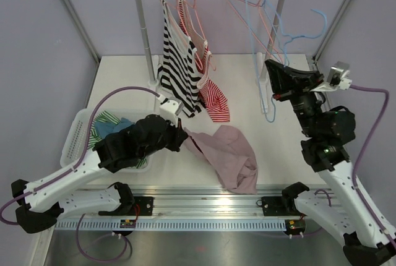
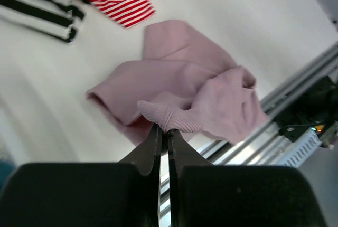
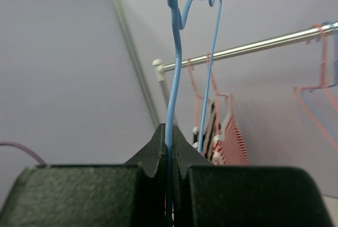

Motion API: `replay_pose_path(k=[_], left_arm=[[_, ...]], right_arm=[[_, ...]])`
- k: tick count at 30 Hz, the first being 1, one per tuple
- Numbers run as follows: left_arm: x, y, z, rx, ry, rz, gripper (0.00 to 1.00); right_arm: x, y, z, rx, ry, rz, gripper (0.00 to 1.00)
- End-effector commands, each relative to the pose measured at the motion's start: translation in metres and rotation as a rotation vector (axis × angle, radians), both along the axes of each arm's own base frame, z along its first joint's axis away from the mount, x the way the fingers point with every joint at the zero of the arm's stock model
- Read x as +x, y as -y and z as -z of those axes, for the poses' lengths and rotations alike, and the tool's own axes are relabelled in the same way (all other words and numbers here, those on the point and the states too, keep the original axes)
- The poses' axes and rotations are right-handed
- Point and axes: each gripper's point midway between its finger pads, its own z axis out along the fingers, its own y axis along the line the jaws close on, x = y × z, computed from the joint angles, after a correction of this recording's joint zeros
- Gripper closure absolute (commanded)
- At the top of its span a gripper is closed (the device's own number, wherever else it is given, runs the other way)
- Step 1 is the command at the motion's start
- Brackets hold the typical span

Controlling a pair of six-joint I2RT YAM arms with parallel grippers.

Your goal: Remove the tank top from the hanger

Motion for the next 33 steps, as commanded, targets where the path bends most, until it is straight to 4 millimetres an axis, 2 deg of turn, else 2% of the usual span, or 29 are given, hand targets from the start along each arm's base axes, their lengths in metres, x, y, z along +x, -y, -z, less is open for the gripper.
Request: replay_pose_path(k=[1, 3, 5, 6, 9, 10, 11, 12, 13, 14, 15, 16, 17, 18, 19, 20, 21, 22, 23, 24, 25, 26, 27, 28, 29, 30, 31, 33], left_arm=[[0.018, -0.041, -0.016, 0.054, 0.051, -0.209, 1.0], [0.016, -0.044, -0.018, 0.052, 0.052, -0.209, 1.0], [0.014, -0.048, -0.022, 0.04, 0.055, -0.213, 1.0], [0.013, -0.049, -0.023, 0.036, 0.055, -0.212, 0.99], [0.008, -0.045, -0.03, 0.013, 0.054, -0.171, 0.87], [0.004, -0.042, -0.03, 0.004, 0.046, -0.144, 0.84], [0.003, -0.041, -0.032, 0.001, 0.046, -0.133, 0.78], [0.002, -0.041, -0.032, 0.001, 0.045, -0.126, 0.68], [-0.001, -0.042, -0.033, 0.005, 0.039, -0.119, 0.36], [-0.001, -0.044, -0.035, 0.005, 0.04, -0.12, 0.28], [-0.003, -0.046, -0.035, 0.008, 0.038, -0.124, 0.23], [-0.003, -0.052, -0.034, 0.023, 0.037, -0.133, 0.16], [-0.004, -0.055, -0.034, 0.023, 0.038, -0.138, 0.12], [-0.007, -0.062, -0.035, 0.027, 0.04, -0.141, 0.09], [-0.007, -0.066, -0.033, 0.033, 0.045, -0.151, 0.06], [-0.009, -0.07, -0.032, 0.035, 0.047, -0.153, 0.01], [-0.011, -0.077, -0.033, 0.03, 0.058, -0.157, 0.01], [-0.013, -0.084, -0.03, 0.043, 0.058, -0.165, 0.01], [-0.014, -0.089, -0.024, 0.058, 0.056, -0.172, 0.01], [-0.016, -0.099, -0.022, 0.069, 0.063, -0.192, 0.01], [-0.016, -0.103, -0.02, 0.073, 0.066, -0.202, 0.01], [-0.017, -0.107, -0.013, 0.09, 0.064, -0.209, 0.01], [-0.017, -0.11, -0.011, 0.089, 0.066, -0.215, 0.01], [-0.018, -0.115, -0.012, 0.081, 0.08, -0.225, 0.01], [-0.018, -0.117, -0.009, 0.08, 0.085, -0.224, 0.01], [-0.018, -0.119, -0.002, 0.09, 0.088, -0.23, 0.01], [-0.019, -0.123, 0.0, 0.079, 0.098, -0.234, 0.01], [-0.018, -0.125, 0.005, 0.066, 0.099, -0.253, 0.01]], right_arm=[[0.018, 0.033, 0.038, -0.205, -0.255, 0.242, 1.0], [0.029, 0.035, 0.057, -0.265, -0.34, 0.275, 1.0], [0.037, 0.038, 0.054, -0.317, -0.41, 0.308, 1.0], [0.04, 0.038, 0.064, -0.358, -0.462, 0.315, 1.0], [0.057, 0.034, 0.071, -0.423, -0.522, 0.333, 1.0], [0.058, 0.033, 0.061, -0.425, -0.515, 0.332, 1.0], [0.07, 0.029, 0.066, -0.445, -0.536, 0.34, 1.0], [0.072, 0.029, 0.051, -0.44, -0.515, 0.349, 1.0], [0.078, 0.028, 0.051, -0.454, -0.521, 0.355, 1.0], [0.092, 0.023, 0.058, -0.478, -0.546, 0.362, 1.0], [0.099, 0.021, 0.056, -0.49, -0.547, 0.364, 1.0], [0.104, 0.025, 0.041, -0.477, -0.533, 0.377, 1.0], [0.118, 0.018, 0.049, -0.497, -0.553, 0.355, 1.0], [0.122, 0.017, 0.035, -0.481, -0.533, 0.345, 1.0], [0.132, 0.022, 0.033, -0.475, -0.536, 0.346, 1.0], [0.147, 0.015, 0.043, -0.489, -0.562, 0.308, 1.0], [0.155, 0.015, 0.043, -0.483, -0.573, 0.304, 1.0], [0.159, 0.019, 0.029, -0.471, -0.556, 0.314, 1.0], [0.175, 0.015, 0.04, -0.488, -0.578, 0.283, 1.0], [0.178, 0.016, 0.027, -0.478, -0.557, 0.282, 1.0], [0.184, 0.016, 0.026, -0.481, -0.556, 0.275, 1.0], [0.198, 0.014, 0.037, -0.492, -0.58, 0.258, 1.0], [0.2, 0.014, 0.025, -0.481, -0.564, 0.25, 1.0], [0.204, 0.013, 0.025, -0.48, -0.564, 0.235, 1.0], [0.215, 0.008, 0.034, -0.49, -0.582, 0.209, 1.0], [0.216, 0.007, 0.024, -0.478, -0.559, 0.205, 1.0], [0.222, 0.001, 0.029, -0.484, -0.563, 0.182, 1.0], [0.226, 0.001, 0.02, -0.458, -0.548, 0.184, 1.0]])
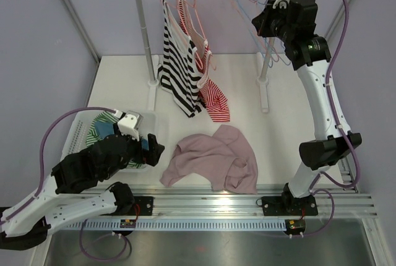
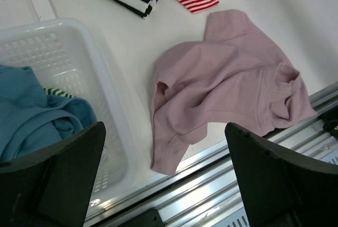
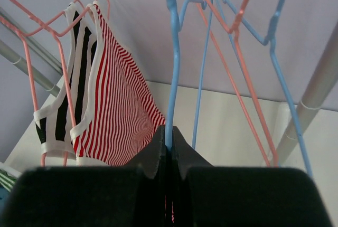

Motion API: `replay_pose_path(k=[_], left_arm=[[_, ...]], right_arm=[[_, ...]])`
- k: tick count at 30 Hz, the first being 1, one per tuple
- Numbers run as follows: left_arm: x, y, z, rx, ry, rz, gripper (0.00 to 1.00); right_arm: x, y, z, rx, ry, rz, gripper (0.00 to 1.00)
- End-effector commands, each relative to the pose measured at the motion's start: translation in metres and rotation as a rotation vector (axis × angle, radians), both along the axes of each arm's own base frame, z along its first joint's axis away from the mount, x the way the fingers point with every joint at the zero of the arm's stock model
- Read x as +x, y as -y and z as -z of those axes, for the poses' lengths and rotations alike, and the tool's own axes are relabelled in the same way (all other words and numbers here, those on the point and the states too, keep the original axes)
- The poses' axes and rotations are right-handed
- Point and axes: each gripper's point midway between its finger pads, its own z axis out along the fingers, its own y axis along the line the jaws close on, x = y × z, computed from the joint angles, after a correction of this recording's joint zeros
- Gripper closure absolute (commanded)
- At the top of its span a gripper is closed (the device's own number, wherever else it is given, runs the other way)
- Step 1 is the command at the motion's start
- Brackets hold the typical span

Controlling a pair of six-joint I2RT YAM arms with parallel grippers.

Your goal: Remove the tank top from the hanger

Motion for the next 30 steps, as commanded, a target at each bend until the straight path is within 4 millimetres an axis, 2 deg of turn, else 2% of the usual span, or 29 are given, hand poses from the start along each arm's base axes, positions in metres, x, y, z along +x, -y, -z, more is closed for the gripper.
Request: replay_pose_path(k=[1, 3, 6, 10, 15, 16, 20, 22, 24, 25, 26, 27, 30], left_arm=[[0.004, -0.006, 0.004, -0.009, 0.037, -0.026, 0.01], [0.003, -0.009, -0.002, -0.036, 0.06, -0.022, 0.01], [0.002, -0.01, -0.002, -0.054, 0.064, -0.027, 0.01], [0.003, -0.008, 0.002, -0.049, 0.057, -0.029, 0.01], [0.003, -0.008, 0.003, -0.045, 0.053, -0.032, 0.01], [0.003, -0.008, 0.003, -0.046, 0.055, -0.032, 0.01], [0.002, -0.008, 0.003, -0.052, 0.056, -0.03, 0.01], [0.002, -0.008, 0.002, -0.056, 0.057, -0.029, 0.01], [0.003, -0.008, 0.003, -0.052, 0.056, -0.028, 0.01], [0.002, -0.008, 0.003, -0.055, 0.056, -0.028, 0.01], [0.003, -0.007, 0.003, -0.053, 0.055, -0.028, 0.01], [0.002, -0.006, 0.003, -0.052, 0.053, -0.023, 0.01], [0.003, -0.006, 0.004, -0.049, 0.052, -0.023, 0.01]], right_arm=[[0.002, -0.014, -0.024, 0.046, 0.05, -0.07, 1.0], [0.005, -0.016, -0.027, 0.065, 0.05, -0.073, 1.0], [0.012, -0.023, -0.02, 0.073, 0.045, -0.101, 1.0], [0.016, -0.033, -0.017, 0.093, 0.069, -0.162, 1.0], [0.034, -0.026, -0.013, 0.121, 0.058, -0.132, 1.0], [0.04, -0.027, -0.006, 0.121, 0.041, -0.136, 1.0], [0.045, -0.027, 0.0, 0.144, 0.017, -0.172, 1.0], [0.037, -0.03, -0.006, 0.154, 0.03, -0.194, 1.0], [0.036, -0.03, 0.0, 0.165, 0.031, -0.195, 1.0], [0.024, -0.03, -0.013, 0.17, 0.067, -0.206, 1.0], [0.025, -0.029, -0.005, 0.178, 0.067, -0.204, 1.0], [0.014, -0.028, -0.016, 0.181, 0.098, -0.205, 1.0], [0.008, -0.025, -0.012, 0.179, 0.106, -0.204, 1.0]])
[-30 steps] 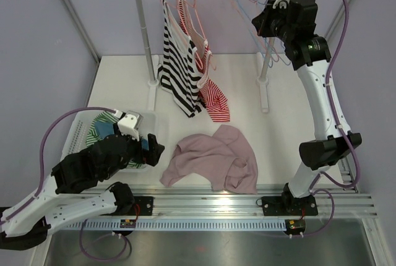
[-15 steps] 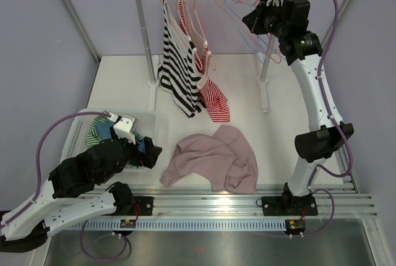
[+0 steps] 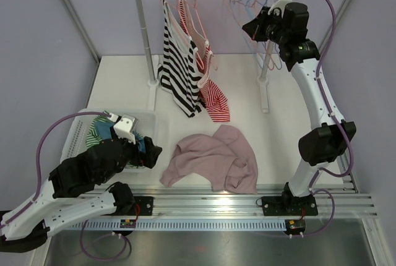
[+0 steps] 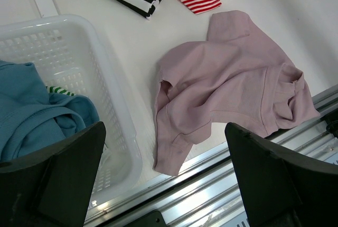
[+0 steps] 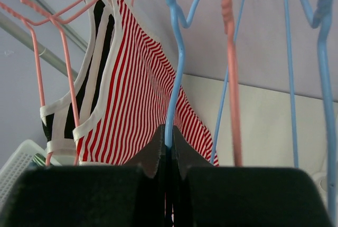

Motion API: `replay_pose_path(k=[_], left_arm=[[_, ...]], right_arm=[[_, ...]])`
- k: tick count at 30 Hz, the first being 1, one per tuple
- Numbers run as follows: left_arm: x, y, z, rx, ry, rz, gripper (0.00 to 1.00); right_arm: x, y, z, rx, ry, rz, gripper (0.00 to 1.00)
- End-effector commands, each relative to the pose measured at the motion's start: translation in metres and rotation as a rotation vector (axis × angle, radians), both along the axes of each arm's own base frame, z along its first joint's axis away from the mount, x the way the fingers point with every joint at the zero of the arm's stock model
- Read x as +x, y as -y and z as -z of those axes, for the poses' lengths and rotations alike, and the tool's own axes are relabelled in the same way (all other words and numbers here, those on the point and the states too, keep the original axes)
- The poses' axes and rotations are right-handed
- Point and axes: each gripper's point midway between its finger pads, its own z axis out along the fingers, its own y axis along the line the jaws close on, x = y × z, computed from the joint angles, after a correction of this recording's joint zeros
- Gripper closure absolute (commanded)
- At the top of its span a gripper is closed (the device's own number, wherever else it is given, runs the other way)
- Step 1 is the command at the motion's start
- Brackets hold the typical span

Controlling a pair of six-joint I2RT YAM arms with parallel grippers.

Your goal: Remove the tank top from the hanger

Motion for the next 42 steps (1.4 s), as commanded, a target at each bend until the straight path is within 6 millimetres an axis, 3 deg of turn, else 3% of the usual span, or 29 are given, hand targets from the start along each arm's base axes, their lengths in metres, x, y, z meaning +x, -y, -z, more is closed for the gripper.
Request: replay_pose_path(k=[1, 10, 14, 19, 22, 26, 28, 29, 30, 32, 33, 35, 36, 42], left_arm=[[0.006, 0.005, -0.008, -0.031, 0.03, -0.012, 0.01], [0.007, 0.005, -0.007, -0.029, 0.031, -0.015, 0.01], [0.007, 0.005, -0.007, -0.028, 0.029, -0.015, 0.01], [0.007, 0.005, -0.006, -0.024, 0.027, -0.019, 0.01], [0.007, 0.005, -0.006, -0.023, 0.026, -0.019, 0.01], [0.007, 0.005, -0.005, -0.022, 0.025, -0.017, 0.01], [0.007, 0.006, -0.005, -0.021, 0.024, -0.017, 0.01], [0.007, 0.005, -0.005, -0.02, 0.025, -0.019, 0.01], [0.007, 0.005, -0.005, -0.022, 0.025, -0.02, 0.01], [0.007, 0.005, -0.005, -0.023, 0.025, -0.019, 0.01], [0.007, 0.005, -0.005, -0.02, 0.025, -0.019, 0.01], [0.007, 0.006, -0.005, -0.022, 0.025, -0.019, 0.01], [0.007, 0.006, -0.005, -0.022, 0.025, -0.017, 0.01], [0.007, 0.005, -0.005, -0.024, 0.027, -0.017, 0.01]], right_arm=[[-0.034, 0.001, -0.065, 0.053, 0.176, -0.028, 1.0], [-0.058, 0.008, -0.068, 0.048, 0.185, -0.013, 1.0], [-0.059, 0.012, -0.065, 0.026, 0.188, 0.002, 1.0], [-0.064, 0.003, -0.059, 0.02, 0.125, -0.058, 1.0], [-0.069, 0.001, -0.067, 0.043, 0.157, -0.073, 1.0], [-0.061, -0.005, -0.07, 0.069, 0.175, -0.095, 1.0], [-0.049, -0.009, -0.063, 0.089, 0.15, -0.098, 1.0], [-0.047, -0.01, -0.069, 0.097, 0.165, -0.1, 1.0], [-0.036, -0.011, -0.06, 0.094, 0.146, -0.096, 1.0], [-0.031, -0.014, -0.066, 0.108, 0.143, -0.104, 1.0], [-0.021, -0.017, -0.055, 0.108, 0.116, -0.11, 1.0], [-0.016, -0.021, -0.06, 0.127, 0.12, -0.119, 1.0], [-0.007, -0.022, -0.053, 0.125, 0.111, -0.113, 1.0], [0.014, -0.012, -0.043, 0.102, 0.086, -0.029, 1.0]])
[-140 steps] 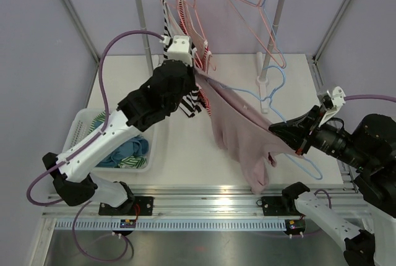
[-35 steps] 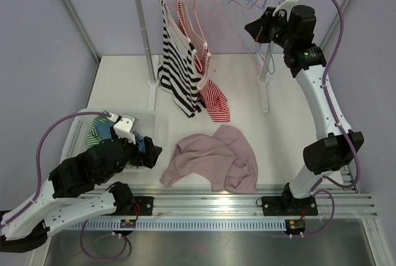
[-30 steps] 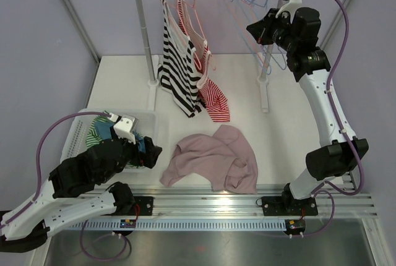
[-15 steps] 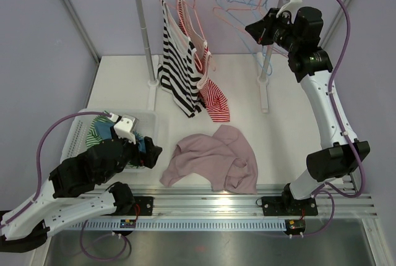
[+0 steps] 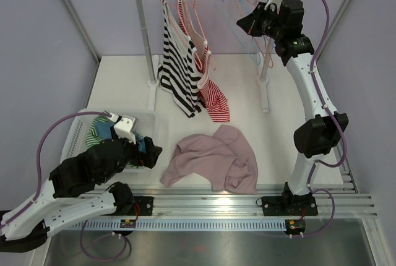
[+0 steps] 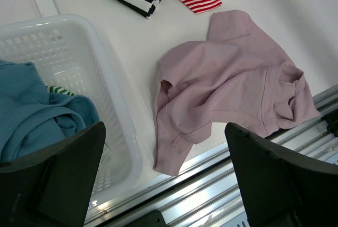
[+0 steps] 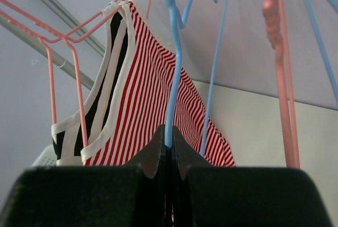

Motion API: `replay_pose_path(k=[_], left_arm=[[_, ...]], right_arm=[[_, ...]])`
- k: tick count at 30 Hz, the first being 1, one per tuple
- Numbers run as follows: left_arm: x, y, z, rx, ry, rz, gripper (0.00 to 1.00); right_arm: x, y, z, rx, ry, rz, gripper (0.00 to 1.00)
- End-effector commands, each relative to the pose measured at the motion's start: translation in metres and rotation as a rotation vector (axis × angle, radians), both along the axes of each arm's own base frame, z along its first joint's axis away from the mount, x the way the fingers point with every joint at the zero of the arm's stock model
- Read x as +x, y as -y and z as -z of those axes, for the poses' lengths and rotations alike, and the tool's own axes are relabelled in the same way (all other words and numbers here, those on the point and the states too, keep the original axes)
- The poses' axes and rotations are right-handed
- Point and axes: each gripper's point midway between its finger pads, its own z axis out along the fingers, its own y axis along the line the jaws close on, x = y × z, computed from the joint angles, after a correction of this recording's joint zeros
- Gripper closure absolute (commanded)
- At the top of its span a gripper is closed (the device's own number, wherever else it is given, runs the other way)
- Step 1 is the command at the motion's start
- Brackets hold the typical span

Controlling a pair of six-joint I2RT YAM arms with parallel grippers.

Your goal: Remove the tank top from the hanger

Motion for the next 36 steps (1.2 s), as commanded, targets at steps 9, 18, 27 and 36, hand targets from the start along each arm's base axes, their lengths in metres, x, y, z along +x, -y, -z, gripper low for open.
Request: replay_pose_path(k=[9, 18, 27, 36], left_arm=[[0.012, 0.005, -0.004, 0.014, 0.012, -0.048, 0.01], [0.028, 0.054, -0.007, -0.01, -0.033, -0.015, 0.01], [0.028, 0.1, -0.011, 0.007, -0.035, 0.054, 0.01], [0.029, 0.141, 0.012, 0.09, -0.076, 0.13, 0.01]], right_arm=[[-0.012, 0.019, -0.026, -0.001, 0.061, 0.104, 1.0], [-0.015, 0.04, -0.014, -0.059, -0.006, 0.221, 1.0], [-0.019, 0.061, -0.008, -0.105, -0.055, 0.302, 1.0], [-0.036, 0.053, -0.019, -0.089, -0.054, 0.234, 0.55]])
